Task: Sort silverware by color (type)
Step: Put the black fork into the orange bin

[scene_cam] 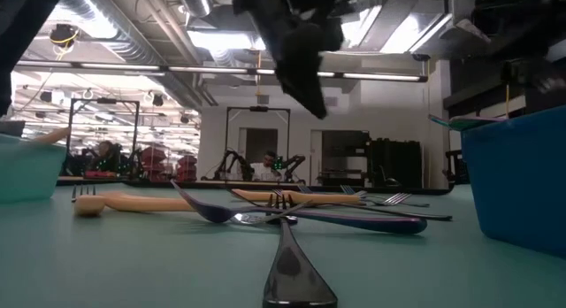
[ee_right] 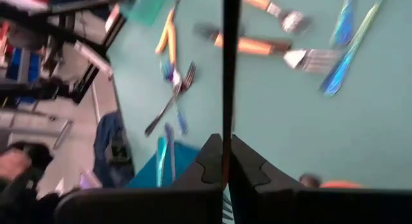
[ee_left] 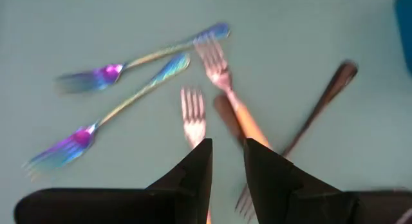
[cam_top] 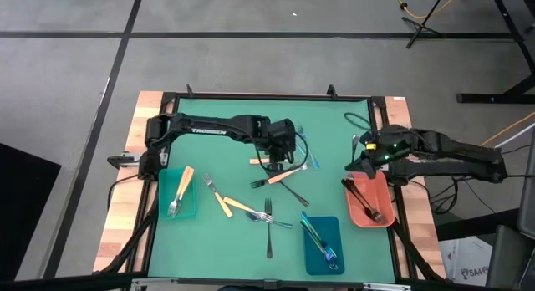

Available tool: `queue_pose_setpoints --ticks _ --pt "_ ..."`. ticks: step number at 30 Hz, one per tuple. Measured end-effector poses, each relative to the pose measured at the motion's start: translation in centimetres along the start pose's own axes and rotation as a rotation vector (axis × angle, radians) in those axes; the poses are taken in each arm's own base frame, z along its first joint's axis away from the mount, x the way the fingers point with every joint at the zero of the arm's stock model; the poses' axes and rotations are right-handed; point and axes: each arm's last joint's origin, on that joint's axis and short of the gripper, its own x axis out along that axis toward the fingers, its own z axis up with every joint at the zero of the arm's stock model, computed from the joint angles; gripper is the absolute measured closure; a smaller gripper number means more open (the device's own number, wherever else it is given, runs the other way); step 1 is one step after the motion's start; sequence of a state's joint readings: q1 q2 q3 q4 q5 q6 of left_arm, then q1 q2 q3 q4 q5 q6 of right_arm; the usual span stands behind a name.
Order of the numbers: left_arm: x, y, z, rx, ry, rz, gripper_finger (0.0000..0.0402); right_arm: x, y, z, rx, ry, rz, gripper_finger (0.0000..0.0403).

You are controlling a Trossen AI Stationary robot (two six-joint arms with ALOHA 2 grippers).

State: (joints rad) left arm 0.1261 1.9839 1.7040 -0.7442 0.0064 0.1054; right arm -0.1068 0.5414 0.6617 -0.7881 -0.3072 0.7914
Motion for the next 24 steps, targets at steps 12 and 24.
queue_pose_setpoints --ticks 12,24 --pt "-4.8 -0.4 -5.4 -0.056 0.094 0.066 0.0319 2.1 1.5 -3.4 0.014 0.301 -0.088 0.0403" --pt "-6.7 -2.6 -13.6 -0.211 -0.181 0.040 0.0319 2.6 0.6 -5.9 0.131 0.464 -0.401 0.0403"
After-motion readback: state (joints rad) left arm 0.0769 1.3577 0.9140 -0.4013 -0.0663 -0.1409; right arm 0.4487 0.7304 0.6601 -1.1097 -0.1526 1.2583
